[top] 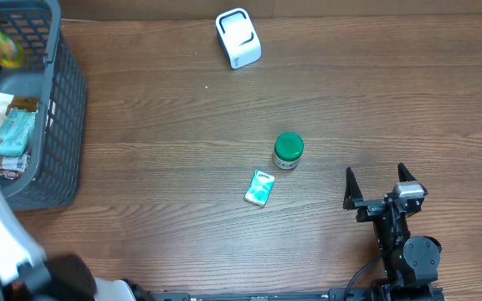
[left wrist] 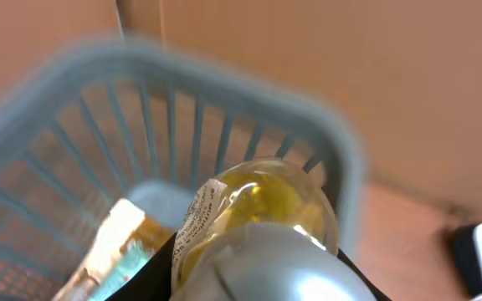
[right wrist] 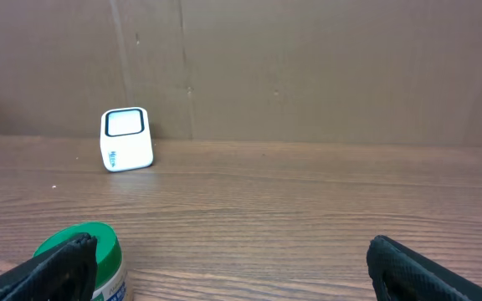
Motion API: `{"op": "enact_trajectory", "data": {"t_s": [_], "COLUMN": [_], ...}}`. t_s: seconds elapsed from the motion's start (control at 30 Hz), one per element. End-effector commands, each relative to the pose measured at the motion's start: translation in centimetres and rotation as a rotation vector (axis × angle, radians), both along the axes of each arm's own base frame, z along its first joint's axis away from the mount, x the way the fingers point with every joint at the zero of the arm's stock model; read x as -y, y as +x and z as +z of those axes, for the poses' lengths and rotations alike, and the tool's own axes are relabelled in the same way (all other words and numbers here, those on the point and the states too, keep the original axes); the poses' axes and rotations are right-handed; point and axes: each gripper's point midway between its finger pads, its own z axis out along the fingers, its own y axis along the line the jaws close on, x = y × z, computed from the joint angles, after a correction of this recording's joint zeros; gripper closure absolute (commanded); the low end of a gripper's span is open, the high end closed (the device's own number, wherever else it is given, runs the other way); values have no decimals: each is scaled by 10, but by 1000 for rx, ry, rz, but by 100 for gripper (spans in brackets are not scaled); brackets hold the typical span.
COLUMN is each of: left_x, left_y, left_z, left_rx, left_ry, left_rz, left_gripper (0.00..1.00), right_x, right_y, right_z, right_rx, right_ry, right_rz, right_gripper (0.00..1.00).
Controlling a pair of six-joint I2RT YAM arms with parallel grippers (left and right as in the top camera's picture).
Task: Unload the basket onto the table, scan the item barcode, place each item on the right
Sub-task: 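Grasp the yellow bottle in the basket with the left gripper, then carry the yellow bottle toward the table center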
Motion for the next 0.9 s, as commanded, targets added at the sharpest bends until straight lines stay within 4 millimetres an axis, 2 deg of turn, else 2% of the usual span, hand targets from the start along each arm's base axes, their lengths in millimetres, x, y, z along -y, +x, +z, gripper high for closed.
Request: {"op": "enact_trajectory", "data": {"t_s": [0.0, 0.13, 0.27, 0.47, 0.7, 0.8, 0.87], "left_x": [21, 40, 65, 116, 178, 201, 218], "left_y": [-24, -47, -72, -89, -92, -91, -89], "left_z": [59, 90, 94, 71, 35, 12, -13], "left_rx": [143, 212, 200, 79, -89, -174, -246], "left_ry": [-23, -20, -87, -165, -226, -230, -221], "left_rz": [28, 28, 29, -60, -212, -265, -289], "left_gripper": [76, 78, 76, 76, 77, 77, 77], "right_x": [1, 1, 1, 1, 1, 1, 1], "right_y": [0, 0, 0, 0, 0, 0, 0], "right_z": [-3, -3, -3, -3, -3, -3, -3], "right_rx": [0, 0, 0, 0, 0, 0, 0], "right_ry": [-5, -5, -5, -5, -5, -5, -5], "right_rz": [-7, -7, -7, -7, -7, -7, -7], "right_gripper": [0, 0, 0, 0, 0, 0, 0]}}
